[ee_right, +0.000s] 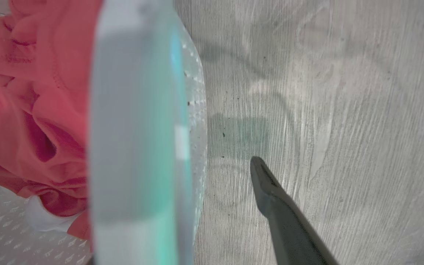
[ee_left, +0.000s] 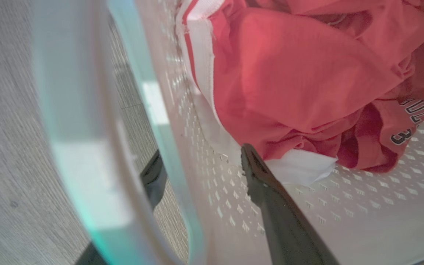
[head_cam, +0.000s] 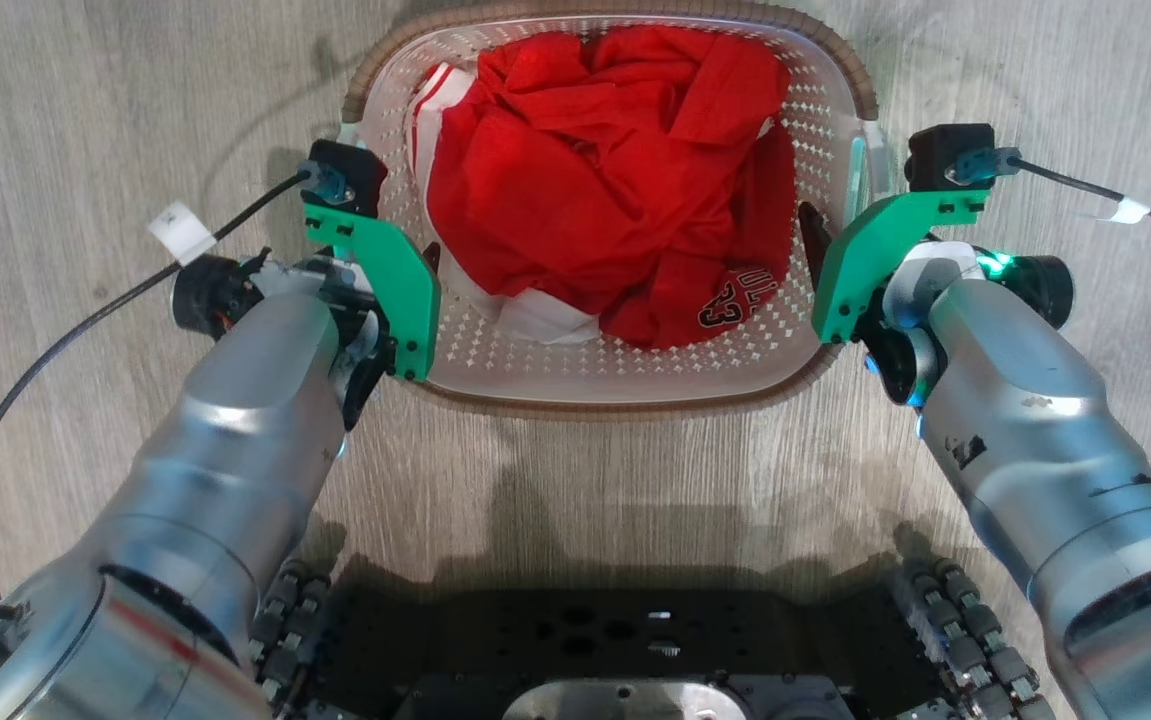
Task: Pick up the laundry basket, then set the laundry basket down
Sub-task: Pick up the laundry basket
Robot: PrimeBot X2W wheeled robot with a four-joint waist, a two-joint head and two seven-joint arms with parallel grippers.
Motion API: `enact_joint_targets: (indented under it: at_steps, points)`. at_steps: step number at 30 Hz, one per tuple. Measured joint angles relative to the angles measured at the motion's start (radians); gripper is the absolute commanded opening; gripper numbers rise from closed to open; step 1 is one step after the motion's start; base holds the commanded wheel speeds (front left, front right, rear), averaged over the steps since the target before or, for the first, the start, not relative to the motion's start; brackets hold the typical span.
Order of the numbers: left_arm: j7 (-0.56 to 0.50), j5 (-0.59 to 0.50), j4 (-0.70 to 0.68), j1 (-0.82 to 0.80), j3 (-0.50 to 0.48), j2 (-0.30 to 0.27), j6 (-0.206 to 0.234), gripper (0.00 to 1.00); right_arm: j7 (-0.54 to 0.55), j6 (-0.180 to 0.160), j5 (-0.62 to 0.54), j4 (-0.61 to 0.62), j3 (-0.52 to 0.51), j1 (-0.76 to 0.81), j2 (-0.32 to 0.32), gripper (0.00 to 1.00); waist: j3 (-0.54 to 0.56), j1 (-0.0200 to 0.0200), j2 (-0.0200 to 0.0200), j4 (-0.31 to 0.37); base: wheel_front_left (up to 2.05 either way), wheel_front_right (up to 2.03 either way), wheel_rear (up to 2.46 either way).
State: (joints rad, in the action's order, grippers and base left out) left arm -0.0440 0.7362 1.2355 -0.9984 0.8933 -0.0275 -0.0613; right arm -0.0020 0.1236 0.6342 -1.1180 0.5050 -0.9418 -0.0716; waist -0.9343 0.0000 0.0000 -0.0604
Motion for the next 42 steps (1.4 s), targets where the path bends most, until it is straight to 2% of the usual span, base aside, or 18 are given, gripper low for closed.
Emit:
enact_joint_targets:
  at_steps: [2, 3, 4, 5, 6, 25, 34, 42]
  points:
    - [0.0, 0.012, -0.003, -0.004, 0.005, 0.0, 0.0, 1.0, 0.0, 0.0, 0.01, 0.001, 0.01, 0.0, 0.0, 1.0, -0.004, 0.0, 0.0, -0.002, 0.0, 0.0, 0.0]
    - [0.0, 0.021, -0.006, -0.006, 0.005, 0.0, -0.001, 0.65, 0.0, 0.0, 0.018, 0.001, 0.012, -0.001, 0.0, 0.94, -0.005, 0.0, 0.0, -0.003, 0.0, 0.0, 0.0]
    - [-0.004, 0.034, -0.01, -0.006, 0.004, 0.0, -0.002, 0.22, 0.001, 0.0, 0.025, 0.001, 0.015, -0.002, 0.0, 0.75, -0.007, 0.0, 0.0, -0.004, 0.0, 0.0, 0.0]
    - [-0.004, 0.034, -0.01, -0.006, 0.004, 0.0, -0.002, 0.0, 0.001, 0.0, 0.025, 0.001, 0.015, -0.002, 0.0, 0.32, -0.007, 0.0, 0.0, -0.004, 0.0, 0.0, 0.0]
    - [-0.013, 0.043, -0.01, -0.006, 0.006, 0.0, -0.002, 0.0, 0.001, 0.0, 0.031, 0.001, 0.017, -0.004, 0.0, 0.0, -0.01, 0.0, 0.0, -0.005, 0.0, 0.0, 0.0]
    - [-0.045, 0.116, -0.014, -0.022, 0.109, -0.005, -0.034, 0.0, 0.036, 0.0, 0.11, -0.018, 0.067, -0.021, -0.011, 0.0, -0.003, 0.0, 0.0, -0.01, 0.0, 0.0, 0.0]
    - [-0.109, 0.14, -0.015, 0.018, 0.174, -0.004, -0.047, 0.0, 0.141, 0.0, 0.151, -0.05, 0.106, -0.014, -0.01, 0.0, 0.082, 0.0, 0.0, -0.007, 0.0, 0.0, 0.0]
    - [-0.221, 0.202, -0.03, 0.097, 0.223, -0.005, -0.054, 0.0, 0.282, 0.0, 0.191, -0.068, 0.152, 0.045, -0.007, 0.0, 0.206, 0.0, 0.0, -0.009, 0.0, 0.0, 0.0]
